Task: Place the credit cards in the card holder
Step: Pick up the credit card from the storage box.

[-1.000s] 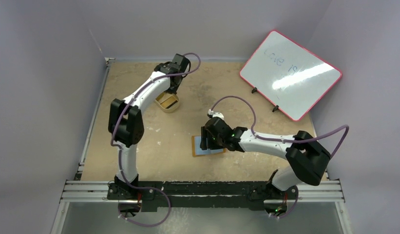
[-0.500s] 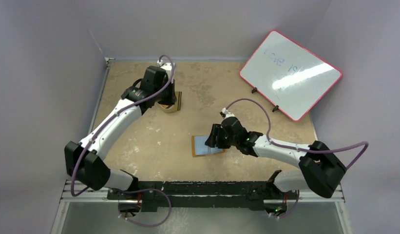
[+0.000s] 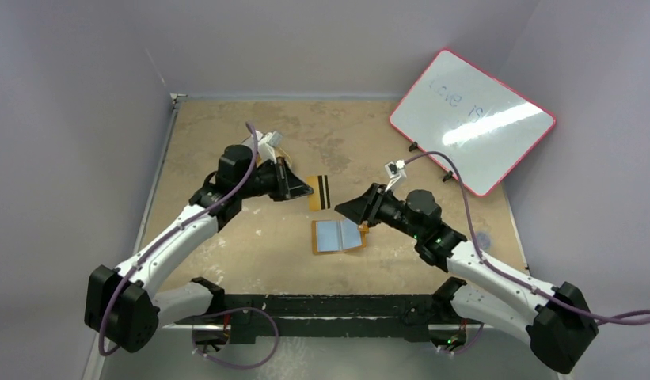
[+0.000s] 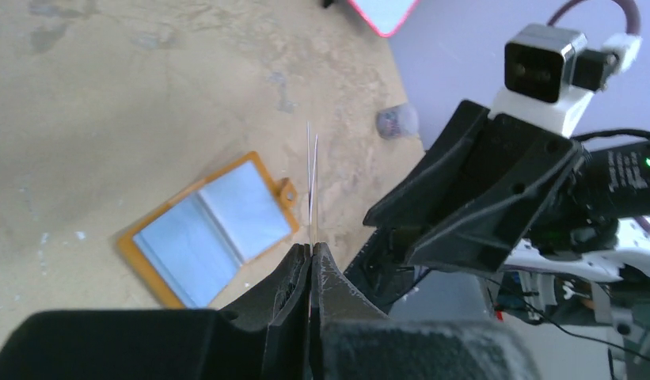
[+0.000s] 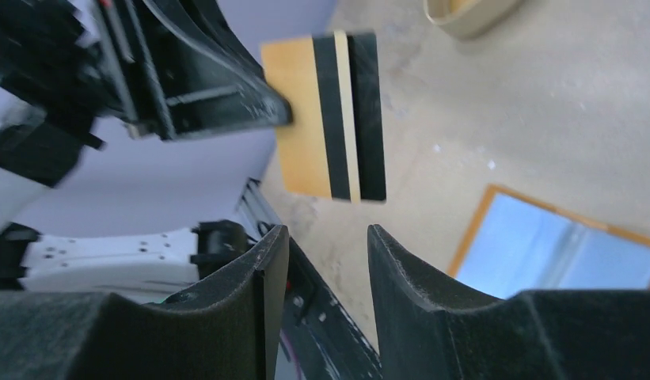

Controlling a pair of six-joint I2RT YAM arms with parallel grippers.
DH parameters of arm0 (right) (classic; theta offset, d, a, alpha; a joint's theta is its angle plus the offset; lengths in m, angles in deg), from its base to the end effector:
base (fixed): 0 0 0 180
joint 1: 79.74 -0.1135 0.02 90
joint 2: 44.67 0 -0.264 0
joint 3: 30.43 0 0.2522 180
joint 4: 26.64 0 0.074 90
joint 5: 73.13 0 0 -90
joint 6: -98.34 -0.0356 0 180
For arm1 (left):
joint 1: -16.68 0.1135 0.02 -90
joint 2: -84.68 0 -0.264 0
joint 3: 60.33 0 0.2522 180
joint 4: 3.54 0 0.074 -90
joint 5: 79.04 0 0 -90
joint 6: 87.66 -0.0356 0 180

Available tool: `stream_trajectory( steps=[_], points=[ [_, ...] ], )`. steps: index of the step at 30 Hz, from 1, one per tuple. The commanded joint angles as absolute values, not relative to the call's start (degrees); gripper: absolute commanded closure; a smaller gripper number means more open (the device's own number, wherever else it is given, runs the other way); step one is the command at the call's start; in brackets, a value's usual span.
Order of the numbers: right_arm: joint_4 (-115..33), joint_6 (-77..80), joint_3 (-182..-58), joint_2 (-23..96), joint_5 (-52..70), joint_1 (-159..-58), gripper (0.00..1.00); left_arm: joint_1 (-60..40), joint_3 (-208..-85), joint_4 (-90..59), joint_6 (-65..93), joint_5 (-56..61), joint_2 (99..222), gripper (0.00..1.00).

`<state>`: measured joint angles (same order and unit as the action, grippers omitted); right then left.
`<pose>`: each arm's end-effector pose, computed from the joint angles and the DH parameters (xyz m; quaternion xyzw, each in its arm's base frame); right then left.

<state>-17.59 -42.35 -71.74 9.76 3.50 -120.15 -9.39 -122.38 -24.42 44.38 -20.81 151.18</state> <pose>0.1625 0.1491 0.2633 -0.0139 0.7310 0.5429 0.4132 0.2257 -0.1313 0.2914 0.0321 0.8251 -0.4797 0.2967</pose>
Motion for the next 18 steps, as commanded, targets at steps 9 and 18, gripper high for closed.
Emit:
stream_trajectory(
  steps=[9,18],
  points=[
    [0.2,-52.0,-68.7,5.7,-5.5,-116.0,0.57,-9.5,-113.1,-4.1,57.4,-33.5,140.1,1.00],
    [7.7,-54.1,-69.7,9.1,-11.8,-115.9,0.59,-10.4,-110.5,6.7,64.7,-34.9,140.1,1.00]
  ],
)
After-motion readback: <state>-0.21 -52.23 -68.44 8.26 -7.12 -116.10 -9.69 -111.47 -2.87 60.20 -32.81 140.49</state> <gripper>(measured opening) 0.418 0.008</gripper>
